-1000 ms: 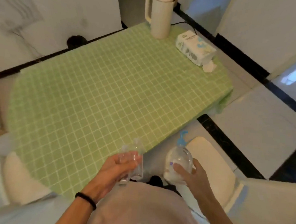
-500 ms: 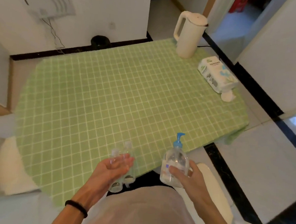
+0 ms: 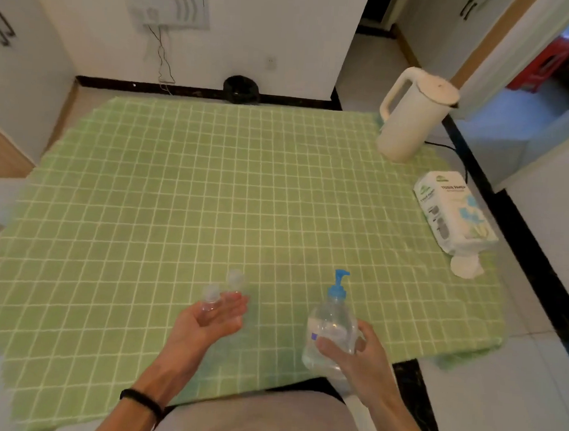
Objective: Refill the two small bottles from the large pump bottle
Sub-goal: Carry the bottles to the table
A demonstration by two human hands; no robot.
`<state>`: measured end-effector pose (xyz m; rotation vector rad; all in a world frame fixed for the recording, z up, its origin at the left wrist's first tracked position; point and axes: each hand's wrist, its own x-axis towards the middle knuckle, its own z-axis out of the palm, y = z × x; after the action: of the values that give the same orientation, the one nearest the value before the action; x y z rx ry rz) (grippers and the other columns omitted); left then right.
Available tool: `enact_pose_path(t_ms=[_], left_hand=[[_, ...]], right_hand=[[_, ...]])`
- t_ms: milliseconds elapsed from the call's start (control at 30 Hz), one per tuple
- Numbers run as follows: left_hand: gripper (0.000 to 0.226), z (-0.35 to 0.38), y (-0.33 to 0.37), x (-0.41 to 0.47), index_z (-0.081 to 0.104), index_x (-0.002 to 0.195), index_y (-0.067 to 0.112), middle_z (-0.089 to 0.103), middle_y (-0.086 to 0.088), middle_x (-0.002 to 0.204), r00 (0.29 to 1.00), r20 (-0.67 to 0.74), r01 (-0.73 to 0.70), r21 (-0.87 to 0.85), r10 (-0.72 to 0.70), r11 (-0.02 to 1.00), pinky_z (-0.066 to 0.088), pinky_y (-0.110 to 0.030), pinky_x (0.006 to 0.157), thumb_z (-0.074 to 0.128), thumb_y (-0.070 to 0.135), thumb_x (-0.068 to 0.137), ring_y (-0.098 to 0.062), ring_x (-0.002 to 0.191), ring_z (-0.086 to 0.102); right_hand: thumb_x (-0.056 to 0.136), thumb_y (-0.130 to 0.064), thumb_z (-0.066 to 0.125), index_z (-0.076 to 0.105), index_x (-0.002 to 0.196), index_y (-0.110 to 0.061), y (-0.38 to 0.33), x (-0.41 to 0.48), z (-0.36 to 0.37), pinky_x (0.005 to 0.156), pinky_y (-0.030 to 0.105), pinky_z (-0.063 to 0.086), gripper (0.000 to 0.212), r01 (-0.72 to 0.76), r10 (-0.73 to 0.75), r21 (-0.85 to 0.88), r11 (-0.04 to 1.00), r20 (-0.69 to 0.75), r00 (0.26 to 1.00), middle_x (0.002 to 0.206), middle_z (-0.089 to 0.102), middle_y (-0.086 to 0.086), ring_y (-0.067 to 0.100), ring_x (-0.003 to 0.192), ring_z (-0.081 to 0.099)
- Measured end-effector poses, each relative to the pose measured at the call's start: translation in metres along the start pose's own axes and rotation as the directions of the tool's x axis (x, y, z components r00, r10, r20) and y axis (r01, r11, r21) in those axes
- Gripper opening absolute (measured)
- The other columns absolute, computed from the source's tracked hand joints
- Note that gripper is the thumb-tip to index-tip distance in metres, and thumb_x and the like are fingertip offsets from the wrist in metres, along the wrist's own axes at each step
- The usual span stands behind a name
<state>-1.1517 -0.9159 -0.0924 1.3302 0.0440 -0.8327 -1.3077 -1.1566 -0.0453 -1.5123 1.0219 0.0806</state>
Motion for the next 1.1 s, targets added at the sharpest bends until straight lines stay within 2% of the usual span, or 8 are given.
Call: enact_pose_path(t_ms=[67, 267, 433, 567, 700, 833, 967, 1100], left_hand=[[0.06, 0.032, -0.007, 0.029, 0.071, 0.127, 0.016, 0.078, 0.002, 0.127, 0.999, -0.026, -0.04, 0.016, 0.04, 0.999, 0.059, -0.014, 0.087, 0.087, 0.015, 0.069, -0.01, 0.121, 0.072], [0.048, 0.135, -0.03, 0.129, 0.075, 0.116, 0.027, 0.078, 0.008, 0.125, 0.984, -0.097, -0.131, 0.15, 0.146, 0.98, 0.054, -0.036, 0.105, 0.089, 0.016, 0.072, -0.007, 0.122, 0.071], [0.046, 0.189, -0.047, 0.194, 0.075, 0.113, 0.028, 0.079, 0.012, 0.12, 0.975, -0.061, -0.184, 0.325, 0.214, 0.928, 0.057, -0.033, 0.104, 0.089, 0.002, 0.077, -0.007, 0.117, 0.073], [0.048, 0.211, -0.055, 0.236, 0.075, 0.112, 0.023, 0.08, 0.009, 0.116, 0.953, -0.027, -0.262, 0.431, 0.303, 0.863, 0.058, -0.028, 0.097, 0.09, 0.0, 0.074, -0.01, 0.11, 0.075], [0.051, 0.222, -0.063, 0.269, 0.075, 0.11, 0.025, 0.08, 0.012, 0.112, 0.926, 0.034, -0.345, 0.482, 0.376, 0.806, 0.057, -0.015, 0.083, 0.091, -0.003, 0.072, -0.005, 0.099, 0.077], [0.054, 0.223, -0.079, 0.283, 0.072, 0.119, 0.015, 0.079, 0.003, 0.119, 0.9, 0.106, -0.415, 0.499, 0.422, 0.76, 0.058, -0.022, 0.094, 0.092, 0.001, 0.071, -0.013, 0.11, 0.076], [0.06, 0.22, -0.088, 0.283, 0.069, 0.123, 0.011, 0.078, 0.005, 0.124, 0.859, 0.151, -0.494, 0.498, 0.49, 0.713, 0.056, -0.018, 0.097, 0.09, 0.019, 0.068, -0.011, 0.115, 0.074], [0.058, 0.222, -0.093, 0.28, 0.068, 0.128, 0.013, 0.076, 0.005, 0.129, 0.873, 0.136, -0.463, 0.538, 0.469, 0.705, 0.051, -0.037, 0.111, 0.088, 0.013, 0.073, -0.012, 0.123, 0.07]], right_hand=[[0.072, -0.02, 0.096, 0.064, 0.117, -0.028, 0.0, 0.035, -0.025, 0.058, 0.013, 0.055, 0.057, 0.013, -0.012, -0.028, 1.0, 0.018, 1.0, 0.093, 0.079, -0.012, 0.0, 0.08, 0.075], [0.048, -0.056, 0.089, 0.064, 0.12, -0.034, -0.009, 0.158, -0.105, 0.069, 0.022, 0.058, 0.08, 0.122, -0.118, -0.176, 0.977, 0.032, 0.992, 0.099, 0.077, -0.019, 0.0, 0.087, 0.075], [0.046, -0.061, 0.088, 0.053, 0.118, -0.041, -0.004, 0.24, -0.15, 0.059, 0.012, 0.052, 0.083, 0.252, -0.273, -0.274, 0.928, -0.039, 0.961, 0.105, 0.069, -0.017, -0.007, 0.082, 0.069], [0.047, -0.054, 0.094, 0.048, 0.128, -0.04, 0.006, 0.284, -0.169, 0.08, 0.036, 0.062, 0.095, 0.369, -0.405, -0.276, 0.888, -0.087, 0.91, 0.114, 0.069, -0.014, 0.007, 0.094, 0.071], [0.051, -0.053, 0.099, 0.045, 0.133, -0.044, 0.02, 0.318, -0.172, 0.083, 0.038, 0.063, 0.098, 0.482, -0.523, -0.275, 0.832, -0.095, 0.847, 0.119, 0.067, -0.015, 0.008, 0.097, 0.071], [0.049, -0.058, 0.097, 0.04, 0.133, -0.045, 0.038, 0.34, -0.167, 0.085, 0.034, 0.059, 0.103, 0.577, -0.622, -0.283, 0.766, -0.102, 0.776, 0.123, 0.061, -0.02, 0.004, 0.104, 0.066], [0.05, -0.059, 0.094, 0.036, 0.133, -0.046, 0.048, 0.35, -0.165, 0.088, 0.041, 0.06, 0.102, 0.645, -0.68, -0.25, 0.722, -0.081, 0.729, 0.125, 0.059, -0.019, 0.007, 0.106, 0.065], [0.059, -0.057, 0.094, 0.028, 0.144, -0.036, 0.051, 0.348, -0.171, 0.098, 0.046, 0.056, 0.11, 0.683, -0.708, -0.285, 0.672, 0.02, 0.706, 0.141, 0.053, -0.009, 0.017, 0.117, 0.062]])
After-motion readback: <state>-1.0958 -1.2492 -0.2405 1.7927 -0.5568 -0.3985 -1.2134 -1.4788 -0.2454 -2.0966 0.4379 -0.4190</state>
